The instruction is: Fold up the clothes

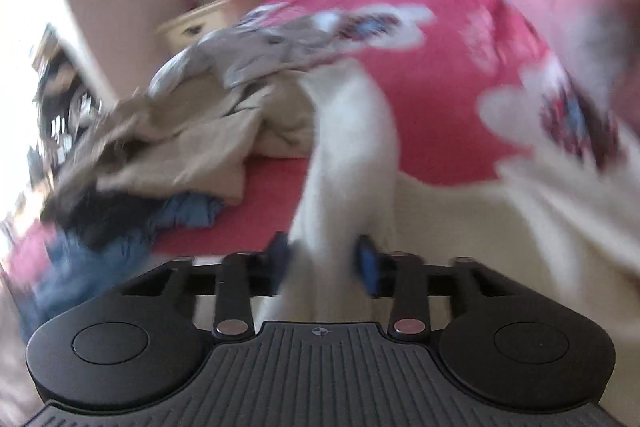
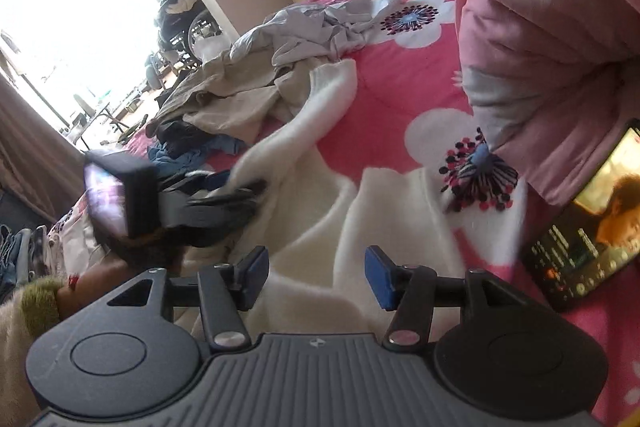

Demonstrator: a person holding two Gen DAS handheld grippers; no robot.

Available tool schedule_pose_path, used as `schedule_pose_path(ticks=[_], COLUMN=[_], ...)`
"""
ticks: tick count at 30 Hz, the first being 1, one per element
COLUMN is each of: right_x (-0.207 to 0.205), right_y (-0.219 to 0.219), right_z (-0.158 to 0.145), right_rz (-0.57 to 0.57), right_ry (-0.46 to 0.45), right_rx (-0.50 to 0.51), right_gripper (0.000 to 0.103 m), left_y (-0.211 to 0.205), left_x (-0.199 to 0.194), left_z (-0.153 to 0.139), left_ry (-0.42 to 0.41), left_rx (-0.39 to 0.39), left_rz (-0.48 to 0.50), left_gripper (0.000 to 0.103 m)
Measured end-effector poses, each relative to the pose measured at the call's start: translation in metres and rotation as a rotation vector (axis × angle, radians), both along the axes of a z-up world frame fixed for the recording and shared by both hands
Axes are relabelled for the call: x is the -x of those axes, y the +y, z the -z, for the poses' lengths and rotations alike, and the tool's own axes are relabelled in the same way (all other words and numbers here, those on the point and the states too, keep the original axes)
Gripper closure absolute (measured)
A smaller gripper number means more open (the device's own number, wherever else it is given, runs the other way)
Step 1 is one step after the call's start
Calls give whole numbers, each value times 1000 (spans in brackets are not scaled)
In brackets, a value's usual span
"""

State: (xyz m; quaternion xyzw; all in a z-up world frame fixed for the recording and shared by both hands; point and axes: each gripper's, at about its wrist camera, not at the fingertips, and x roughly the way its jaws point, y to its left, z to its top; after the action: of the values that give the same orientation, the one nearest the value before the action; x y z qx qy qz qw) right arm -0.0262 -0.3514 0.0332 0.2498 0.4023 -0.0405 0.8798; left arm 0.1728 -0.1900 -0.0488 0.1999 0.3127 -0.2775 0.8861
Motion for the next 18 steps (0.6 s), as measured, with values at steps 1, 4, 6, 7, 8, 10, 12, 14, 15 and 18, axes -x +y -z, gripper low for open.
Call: schedule_pose_path(ticks=[1, 4, 6, 7, 8, 10, 12, 14, 15, 18], right_x=[-4, -20, -39, -49, -58, -77, -97, -117, -126, -144], right_y=[-2, -7, -7, -6, -5, 2, 11, 19, 22, 30], right_z=[0, -1, 1, 2, 4, 8, 16, 25, 31, 43], right_rz=[-2, -15, -32, -42, -53, -87, -117, -138, -144, -129], right_ry=[-5, -19, -24, -25, -26, -31, -20, -3, 9, 20], right_rx=[10, 38, 39, 38, 36, 36, 43, 51, 55, 86], right_gripper=[47, 47, 47, 47, 47, 47, 47, 47, 47, 47], left_y=[15, 71, 115, 138, 160, 205, 248, 283, 298, 331], left_x=[-1, 5, 13, 17, 22, 37, 59, 79, 90, 121], left_z=[-7, -30, -46, -54, -62, -74, -81, -85, -84, -72], left_ry=[3, -11, -14, -13, -13, -19, -14, 29, 48, 112], left_rx=[64, 201, 266, 294, 321, 347, 354, 372, 372, 340], left_rz=[-24, -135, -230, -280, -331, -426, -516, -606, -645, -741], left_gripper=[84, 88, 88, 88, 89, 92, 93, 93, 93, 93])
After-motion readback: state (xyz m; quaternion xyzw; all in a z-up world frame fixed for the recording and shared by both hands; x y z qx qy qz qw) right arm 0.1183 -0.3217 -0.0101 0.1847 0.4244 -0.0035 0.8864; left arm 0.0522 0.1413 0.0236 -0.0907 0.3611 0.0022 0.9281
